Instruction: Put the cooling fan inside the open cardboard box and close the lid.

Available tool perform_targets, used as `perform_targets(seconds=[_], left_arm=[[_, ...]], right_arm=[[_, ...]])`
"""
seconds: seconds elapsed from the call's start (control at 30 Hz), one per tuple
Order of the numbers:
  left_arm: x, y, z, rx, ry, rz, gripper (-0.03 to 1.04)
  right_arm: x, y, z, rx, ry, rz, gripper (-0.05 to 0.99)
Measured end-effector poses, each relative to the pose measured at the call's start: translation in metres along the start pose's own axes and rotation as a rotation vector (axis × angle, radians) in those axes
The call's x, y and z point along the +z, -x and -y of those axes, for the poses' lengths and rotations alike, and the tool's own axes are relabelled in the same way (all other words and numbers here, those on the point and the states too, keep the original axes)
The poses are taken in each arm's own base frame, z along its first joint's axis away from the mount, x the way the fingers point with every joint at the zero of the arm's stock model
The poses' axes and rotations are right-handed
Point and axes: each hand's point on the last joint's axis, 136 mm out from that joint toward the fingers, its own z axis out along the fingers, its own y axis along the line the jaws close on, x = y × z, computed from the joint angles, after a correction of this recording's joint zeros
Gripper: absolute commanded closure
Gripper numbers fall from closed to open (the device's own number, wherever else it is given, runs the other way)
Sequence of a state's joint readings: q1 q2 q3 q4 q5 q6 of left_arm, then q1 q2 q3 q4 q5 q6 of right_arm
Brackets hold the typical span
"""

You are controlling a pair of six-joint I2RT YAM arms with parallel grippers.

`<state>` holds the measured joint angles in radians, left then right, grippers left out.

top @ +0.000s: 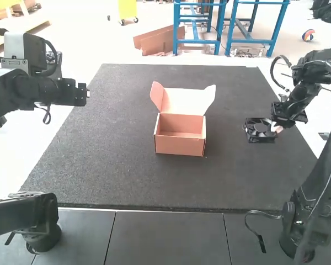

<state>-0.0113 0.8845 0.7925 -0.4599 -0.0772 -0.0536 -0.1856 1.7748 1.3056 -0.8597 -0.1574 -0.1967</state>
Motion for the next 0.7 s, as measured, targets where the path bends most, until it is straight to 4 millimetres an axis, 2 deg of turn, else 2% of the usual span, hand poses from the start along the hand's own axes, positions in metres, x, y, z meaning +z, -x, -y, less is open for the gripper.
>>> perform_targets(seconds=[0.23,0.37,0.5,0.7], left_arm=[[-0.001,0.004,0.009,0.023,-0.025,0.016,0.04],[-0.001,0.006,0.011,0.025,-0.030,0.026,0.04],[-0.001,0.006,0.011,0.026,-0.032,0.026,0.04],[-0.001,0.004,0.011,0.027,-0.032,0.017,0.04]], right_arm=[[-0.080,0.002,-0.028,0.052,0.039,0.201,0.95],[-0.111,-0.002,-0.069,0.069,0.095,0.268,0.95],[-0.126,-0.011,-0.116,0.066,0.167,0.265,0.95],[-0.131,-0.027,-0.179,0.062,0.252,0.224,0.95]])
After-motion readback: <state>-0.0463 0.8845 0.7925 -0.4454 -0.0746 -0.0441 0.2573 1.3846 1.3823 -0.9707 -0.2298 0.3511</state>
